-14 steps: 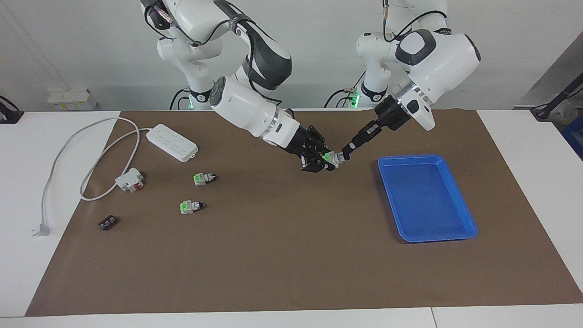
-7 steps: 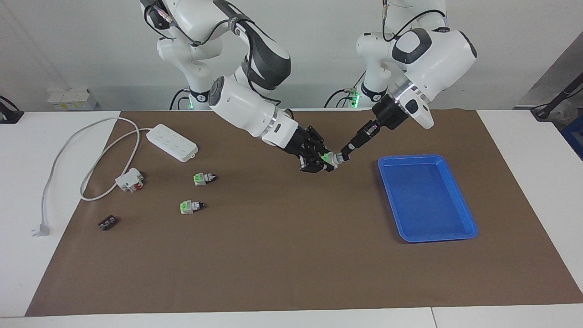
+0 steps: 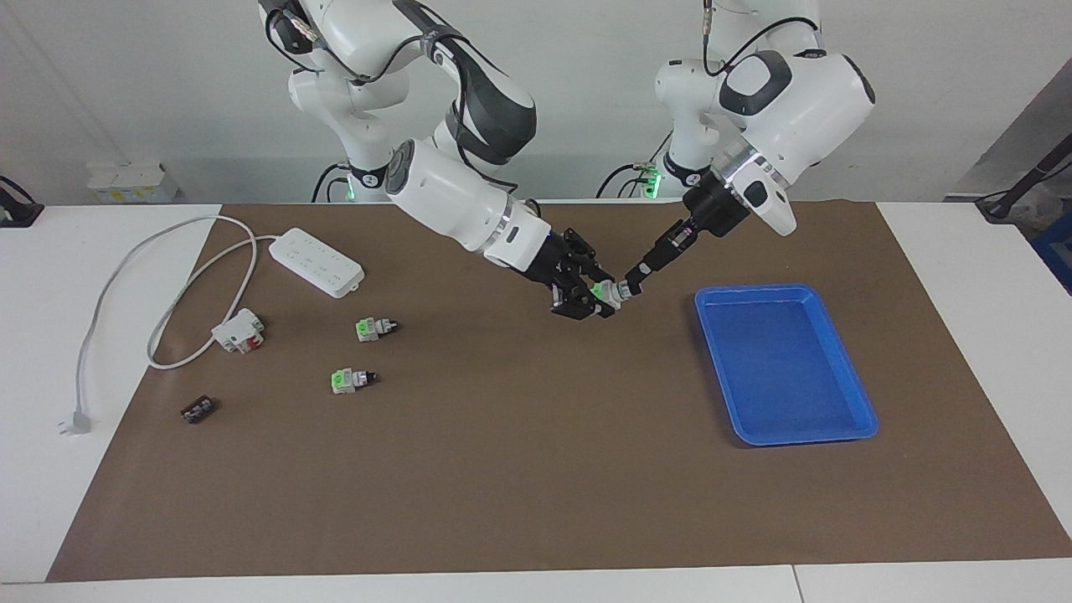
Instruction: Turn and place switch with both arms
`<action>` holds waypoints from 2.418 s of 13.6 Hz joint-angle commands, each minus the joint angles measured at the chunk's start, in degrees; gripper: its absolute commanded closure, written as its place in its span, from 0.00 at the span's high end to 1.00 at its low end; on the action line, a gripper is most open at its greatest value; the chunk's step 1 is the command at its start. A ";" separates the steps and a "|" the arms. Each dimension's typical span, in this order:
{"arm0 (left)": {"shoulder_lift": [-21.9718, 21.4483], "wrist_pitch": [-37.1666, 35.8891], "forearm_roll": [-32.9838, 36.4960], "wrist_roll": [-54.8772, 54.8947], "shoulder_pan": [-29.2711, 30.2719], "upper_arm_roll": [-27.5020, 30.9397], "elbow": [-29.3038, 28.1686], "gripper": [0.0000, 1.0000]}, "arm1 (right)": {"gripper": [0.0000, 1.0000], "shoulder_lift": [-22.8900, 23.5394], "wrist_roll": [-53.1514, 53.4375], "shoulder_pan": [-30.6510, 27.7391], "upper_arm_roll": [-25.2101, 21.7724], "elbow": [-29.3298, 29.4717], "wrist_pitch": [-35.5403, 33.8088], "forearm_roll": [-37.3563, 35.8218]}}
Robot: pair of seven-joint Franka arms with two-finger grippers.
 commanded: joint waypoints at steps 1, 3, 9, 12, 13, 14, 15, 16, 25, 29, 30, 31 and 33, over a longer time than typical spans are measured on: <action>0.00 1.16 1.91 -1.13 -0.95 0.36 0.82 0.00 | 1.00 -1.65 -0.47 -0.21 0.28 -1.85 -0.55 0.47; -0.09 1.16 1.99 -1.22 -0.86 0.36 0.65 0.00 | 1.00 -1.74 -0.21 -0.29 0.10 -1.85 -0.55 -0.67; -2.28 1.25 17.88 2.98 0.36 0.80 -5.66 0.00 | 1.00 -1.74 -0.03 -2.31 -0.42 -1.50 -1.08 -5.93; -4.83 0.81 25.36 12.11 5.54 0.80 -11.64 0.00 | 1.00 -2.09 -0.12 -5.91 -0.43 -1.32 -1.78 -12.07; -5.27 0.81 25.98 14.84 7.29 0.80 -12.97 0.00 | 1.00 -2.53 0.23 -6.35 -0.43 -0.97 -2.22 -14.71; -5.36 0.81 27.47 17.82 8.88 0.80 -14.02 0.00 | 1.00 -3.41 1.27 -6.79 -0.51 -0.97 -3.18 -17.43; -5.54 0.72 30.70 20.20 10.37 0.80 -15.34 0.00 | 1.00 -4.55 3.20 -7.75 -0.60 -0.97 -5.19 -21.38; -5.45 0.81 34.39 22.31 11.95 0.80 -16.74 0.00 | 1.00 -5.69 5.91 -8.55 -0.60 -0.88 -7.21 -25.94; -4.75 1.69 38.12 52.90 26.03 0.80 -21.86 0.00 | 1.00 -15.09 35.71 -12.78 -0.60 -0.70 -23.22 -41.00; -3.35 -1.20 38.20 54.50 26.74 0.89 -18.01 0.24 | 1.00 -17.74 53.01 -10.77 -5.33 -0.70 -27.18 -42.59; -2.56 -3.39 38.38 54.50 26.56 0.81 -15.29 0.42 | 1.00 -17.74 57.66 -9.27 -7.96 -0.70 -27.27 -42.94; -1.33 -6.02 39.16 54.50 26.12 0.80 -12.22 0.49 | 1.00 -18.00 62.49 -7.52 -10.85 -0.70 -27.36 -42.95; 0.87 -11.12 41.54 54.50 25.42 0.63 -6.06 0.62 | 1.00 -18.35 75.49 -6.27 -13.43 -0.70 -28.06 -43.04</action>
